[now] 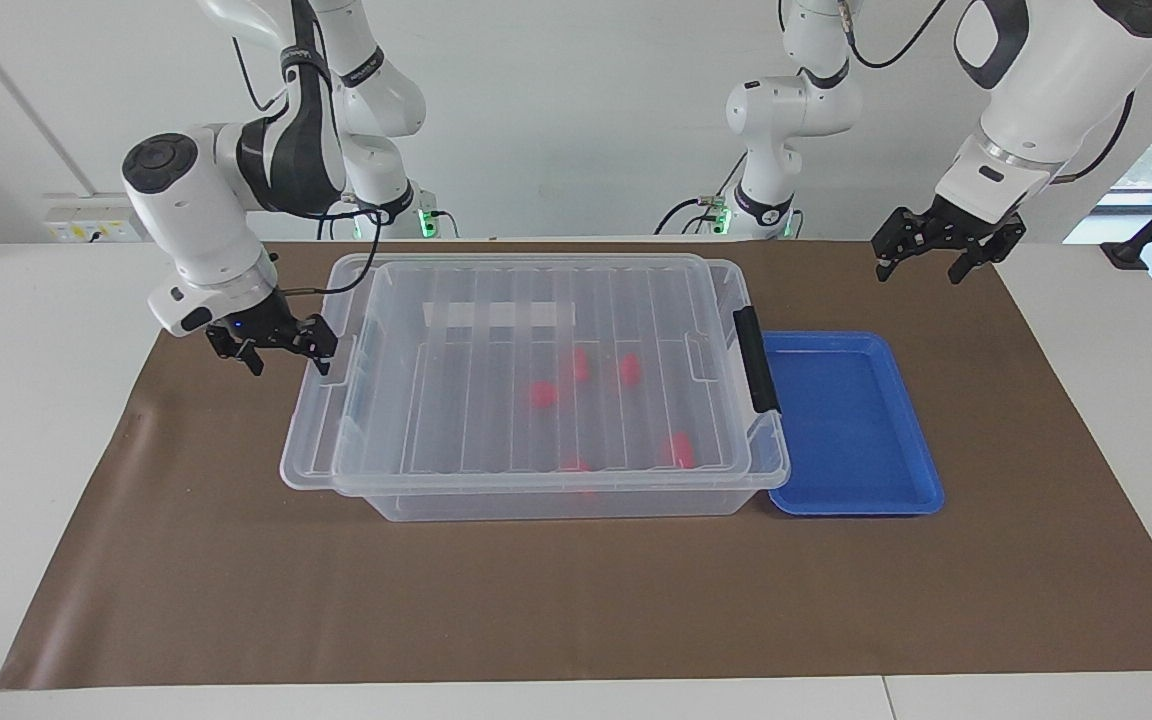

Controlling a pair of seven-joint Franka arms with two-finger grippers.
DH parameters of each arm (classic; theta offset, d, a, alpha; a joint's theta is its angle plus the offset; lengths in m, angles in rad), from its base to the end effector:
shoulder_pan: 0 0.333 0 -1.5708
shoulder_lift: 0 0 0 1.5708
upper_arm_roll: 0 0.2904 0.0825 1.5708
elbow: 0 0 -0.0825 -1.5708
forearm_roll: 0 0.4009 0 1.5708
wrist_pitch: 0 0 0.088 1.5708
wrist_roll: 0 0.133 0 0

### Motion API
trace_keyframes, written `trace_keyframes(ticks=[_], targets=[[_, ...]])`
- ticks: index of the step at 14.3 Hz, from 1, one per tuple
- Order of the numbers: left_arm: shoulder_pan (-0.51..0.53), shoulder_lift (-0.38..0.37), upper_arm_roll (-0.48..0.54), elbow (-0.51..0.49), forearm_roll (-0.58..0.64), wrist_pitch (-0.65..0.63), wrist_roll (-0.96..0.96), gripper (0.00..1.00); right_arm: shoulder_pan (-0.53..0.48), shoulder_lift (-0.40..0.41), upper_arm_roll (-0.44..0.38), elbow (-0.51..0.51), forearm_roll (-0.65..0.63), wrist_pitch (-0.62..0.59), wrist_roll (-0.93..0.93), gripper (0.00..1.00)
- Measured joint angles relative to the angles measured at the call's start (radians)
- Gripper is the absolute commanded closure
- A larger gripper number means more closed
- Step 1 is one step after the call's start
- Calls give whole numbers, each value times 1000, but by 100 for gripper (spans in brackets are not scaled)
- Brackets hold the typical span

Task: Place red block in blue tray from box
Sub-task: 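Grip the clear lid with the right gripper and slide it away from the blue tray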

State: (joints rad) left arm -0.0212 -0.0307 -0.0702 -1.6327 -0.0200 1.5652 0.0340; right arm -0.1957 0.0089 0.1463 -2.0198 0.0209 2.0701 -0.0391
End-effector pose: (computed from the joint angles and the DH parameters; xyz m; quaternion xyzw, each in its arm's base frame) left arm 0.5573 -0.0542 0.5596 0.9978 -0.0625 -0.0187 0.0084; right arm 0.5740 -0.0269 0.3903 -0.9997 0.0100 -0.0212 0.0090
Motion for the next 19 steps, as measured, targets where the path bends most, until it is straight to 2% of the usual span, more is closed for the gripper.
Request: trace_keyframes(ticks=[9, 19], targets=[[0, 0, 0, 0, 0, 0, 0, 0, -140, 0, -2, -1, 0, 16, -211, 0], [0, 0, 0, 0, 0, 0, 0, 0, -228, 0, -3, 3, -1, 21, -344, 0]])
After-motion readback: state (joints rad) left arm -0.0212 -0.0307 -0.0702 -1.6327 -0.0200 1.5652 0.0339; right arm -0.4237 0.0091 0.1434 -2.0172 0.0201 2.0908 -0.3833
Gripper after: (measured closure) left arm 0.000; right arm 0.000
